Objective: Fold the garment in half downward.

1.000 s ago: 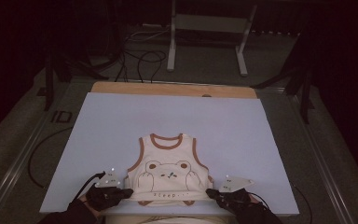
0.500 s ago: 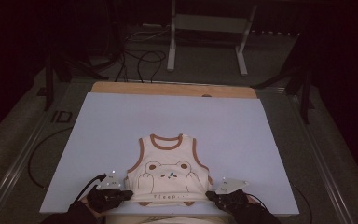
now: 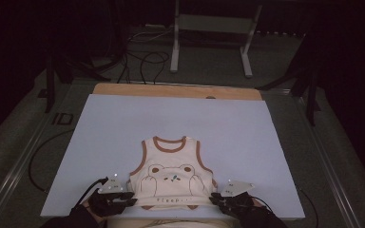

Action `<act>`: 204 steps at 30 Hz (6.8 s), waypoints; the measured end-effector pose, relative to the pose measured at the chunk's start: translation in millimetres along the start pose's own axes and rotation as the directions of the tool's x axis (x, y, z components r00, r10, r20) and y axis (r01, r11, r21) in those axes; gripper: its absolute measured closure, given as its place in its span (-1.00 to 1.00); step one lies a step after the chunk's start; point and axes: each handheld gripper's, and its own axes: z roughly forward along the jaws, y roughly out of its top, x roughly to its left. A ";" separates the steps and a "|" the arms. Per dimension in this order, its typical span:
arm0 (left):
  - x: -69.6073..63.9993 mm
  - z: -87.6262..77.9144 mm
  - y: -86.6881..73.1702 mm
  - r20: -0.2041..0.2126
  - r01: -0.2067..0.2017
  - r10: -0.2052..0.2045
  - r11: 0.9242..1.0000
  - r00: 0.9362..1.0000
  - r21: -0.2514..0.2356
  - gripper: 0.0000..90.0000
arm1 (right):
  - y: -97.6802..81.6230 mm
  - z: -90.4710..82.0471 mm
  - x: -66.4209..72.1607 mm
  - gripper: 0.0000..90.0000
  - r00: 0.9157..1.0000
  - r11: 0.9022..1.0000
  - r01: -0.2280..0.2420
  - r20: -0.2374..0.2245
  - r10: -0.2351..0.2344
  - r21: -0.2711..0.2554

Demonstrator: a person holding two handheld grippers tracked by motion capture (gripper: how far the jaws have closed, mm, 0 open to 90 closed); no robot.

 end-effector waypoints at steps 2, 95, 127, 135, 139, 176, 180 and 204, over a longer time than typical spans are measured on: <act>-0.4 -1.3 1.0 0.010 -0.006 0.006 1.000 1.000 -0.015 0.40 | 1.2 -2.4 -0.3 0.44 1.000 1.000 -0.004 0.001 0.004 -0.018; 90.9 6.8 114.9 0.021 -0.123 0.127 0.983 0.992 -0.135 -0.99 | 122.1 32.0 -109.9 -0.77 1.000 0.980 0.001 -0.015 -0.004 -0.201; 136.0 54.8 112.4 -0.001 -0.041 0.041 0.998 0.999 -0.048 -0.97 | 114.7 86.5 -141.2 -0.69 0.998 0.997 -0.054 -0.015 0.053 -0.060; 145.8 62.8 109.4 -0.020 -0.027 0.026 0.999 0.999 -0.039 -0.65 | 111.1 96.4 -146.1 -0.49 0.998 0.998 -0.055 -0.021 0.055 -0.035; 147.8 65.0 109.1 -0.025 -0.038 0.037 0.999 0.999 -0.033 -0.56 | 110.6 101.7 -145.8 -0.39 0.999 0.999 -0.043 -0.023 0.043 -0.016; 138.7 79.0 113.5 -0.065 -0.046 0.047 0.999 0.997 0.017 0.52 | 117.4 115.4 -134.3 0.78 0.999 0.996 0.043 -0.030 -0.041 0.075; 139.2 79.5 113.2 -0.049 -0.030 0.031 1.000 0.998 0.008 0.75 | 118.0 115.6 -133.7 0.80 0.999 0.996 0.040 -0.031 -0.038 0.079; 135.3 49.1 133.9 -0.072 -0.091 0.086 0.993 0.994 -0.073 0.94 | 134.7 93.5 -138.4 0.82 0.999 0.999 0.044 0.017 -0.044 0.005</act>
